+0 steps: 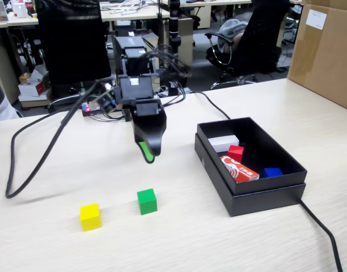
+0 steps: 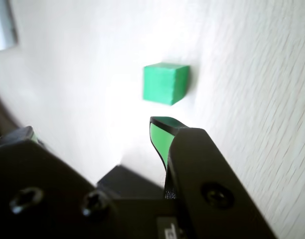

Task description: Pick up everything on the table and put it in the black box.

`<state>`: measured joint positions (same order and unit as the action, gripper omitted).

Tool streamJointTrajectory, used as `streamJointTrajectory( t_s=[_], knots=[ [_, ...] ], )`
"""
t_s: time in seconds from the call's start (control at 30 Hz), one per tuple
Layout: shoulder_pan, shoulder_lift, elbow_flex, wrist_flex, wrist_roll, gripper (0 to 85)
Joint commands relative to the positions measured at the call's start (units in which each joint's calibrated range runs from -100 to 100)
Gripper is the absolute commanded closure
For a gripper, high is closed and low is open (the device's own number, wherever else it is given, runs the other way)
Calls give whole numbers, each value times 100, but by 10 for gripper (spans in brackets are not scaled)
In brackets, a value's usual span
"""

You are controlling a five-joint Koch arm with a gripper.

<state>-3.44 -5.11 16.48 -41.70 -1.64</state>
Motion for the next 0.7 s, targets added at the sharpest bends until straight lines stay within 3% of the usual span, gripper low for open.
streamJointTrajectory(
  t_s=[0.0,0.67],
  knots=[
    [-34,24,-52,606,-122,391],
    [-161,758,-696,1150,-200,388]
  ],
)
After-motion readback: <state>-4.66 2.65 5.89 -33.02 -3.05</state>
